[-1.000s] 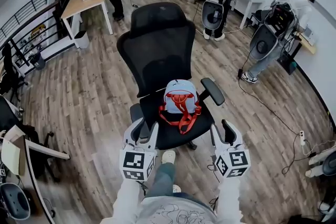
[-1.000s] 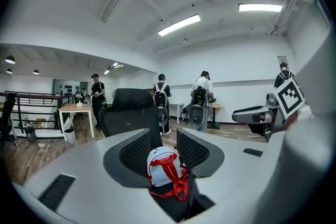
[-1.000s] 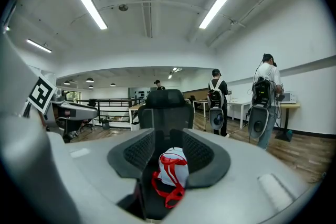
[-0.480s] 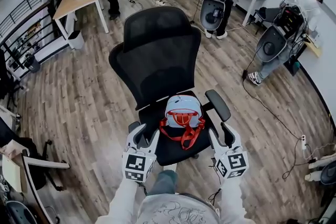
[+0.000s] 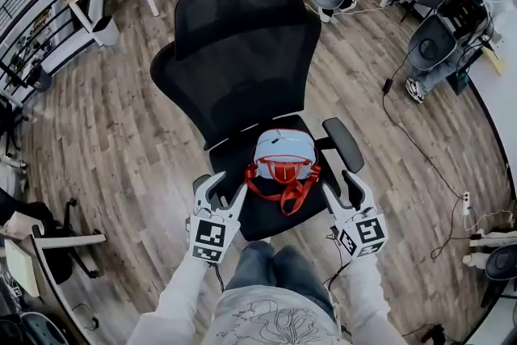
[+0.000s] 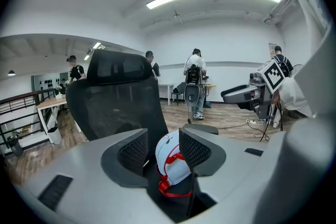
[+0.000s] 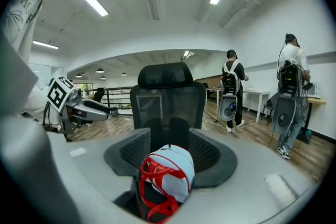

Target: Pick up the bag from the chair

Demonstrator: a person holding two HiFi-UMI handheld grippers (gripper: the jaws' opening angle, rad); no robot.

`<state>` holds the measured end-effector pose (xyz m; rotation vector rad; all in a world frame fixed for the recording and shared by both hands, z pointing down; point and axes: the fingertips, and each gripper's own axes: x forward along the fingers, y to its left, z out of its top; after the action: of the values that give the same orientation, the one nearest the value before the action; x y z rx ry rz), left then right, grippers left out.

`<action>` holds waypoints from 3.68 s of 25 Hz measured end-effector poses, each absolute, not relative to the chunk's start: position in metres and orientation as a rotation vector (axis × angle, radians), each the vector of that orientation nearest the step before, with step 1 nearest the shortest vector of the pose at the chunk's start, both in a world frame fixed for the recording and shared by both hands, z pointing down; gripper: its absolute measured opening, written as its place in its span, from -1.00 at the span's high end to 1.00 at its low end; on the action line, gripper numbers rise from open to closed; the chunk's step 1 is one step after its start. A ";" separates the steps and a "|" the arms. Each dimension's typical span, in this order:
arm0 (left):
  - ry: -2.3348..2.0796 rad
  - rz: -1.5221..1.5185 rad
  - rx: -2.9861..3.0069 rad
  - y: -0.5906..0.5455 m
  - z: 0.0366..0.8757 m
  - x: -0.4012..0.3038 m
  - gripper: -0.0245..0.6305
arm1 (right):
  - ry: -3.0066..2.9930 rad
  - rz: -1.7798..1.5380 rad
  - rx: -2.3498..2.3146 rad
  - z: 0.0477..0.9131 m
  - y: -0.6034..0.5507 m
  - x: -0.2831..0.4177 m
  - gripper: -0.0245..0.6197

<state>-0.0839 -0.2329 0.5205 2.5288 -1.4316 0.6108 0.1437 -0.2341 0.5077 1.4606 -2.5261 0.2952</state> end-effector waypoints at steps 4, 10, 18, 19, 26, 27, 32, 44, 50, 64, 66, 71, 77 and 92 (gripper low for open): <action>-1.365 0.692 2.528 -0.243 0.547 -0.078 0.41 | -2.497 0.311 1.395 0.530 -0.249 0.148 0.23; -1.313 0.743 2.496 -0.260 0.581 -0.073 0.39 | -2.473 0.321 1.304 0.567 -0.270 0.155 0.23; -1.239 0.823 2.502 -0.291 0.628 -0.060 0.28 | -2.464 0.313 1.120 0.624 -0.299 0.149 0.23; -1.213 0.846 2.509 -0.294 0.635 -0.056 0.28 | -2.463 0.324 1.101 0.632 -0.302 0.149 0.23; -1.076 0.993 2.535 -0.306 0.688 -0.036 0.27 | -2.413 0.370 1.002 0.687 -0.307 0.154 0.23; -1.067 0.999 2.525 -0.308 0.696 -0.035 0.27 | -2.407 0.376 0.994 0.694 -0.307 0.155 0.23; -0.959 1.081 2.480 -0.312 0.740 -0.035 0.27 | -2.377 0.391 0.953 0.720 -0.307 0.156 0.22; -0.841 1.172 2.485 -0.331 0.798 -0.025 0.27 | -2.379 0.408 0.911 0.755 -0.330 0.147 0.22; -0.805 1.193 2.474 -0.333 0.815 -0.023 0.27 | -2.369 0.423 0.866 0.771 -0.330 0.145 0.23; -0.809 1.196 2.470 -0.337 0.813 -0.011 0.55 | -2.378 0.425 0.843 0.777 -0.334 0.138 0.50; -0.816 1.166 2.474 -0.339 0.807 -0.011 0.57 | -2.376 0.416 0.847 0.773 -0.335 0.136 0.55; -0.795 1.121 2.518 -0.340 0.786 -0.007 0.59 | -2.372 0.459 0.858 0.765 -0.337 0.143 0.60; -0.782 1.095 2.524 -0.327 0.754 -0.010 0.60 | -2.392 0.491 0.858 0.740 -0.327 0.141 0.61; -1.009 0.917 2.675 -0.348 0.576 -0.022 0.61 | -2.545 0.312 0.967 0.575 -0.351 0.129 0.62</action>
<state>-0.0224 -0.3485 0.5762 2.6752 -1.0090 0.9169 0.1294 -0.3509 0.5752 0.9670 -2.5455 0.3121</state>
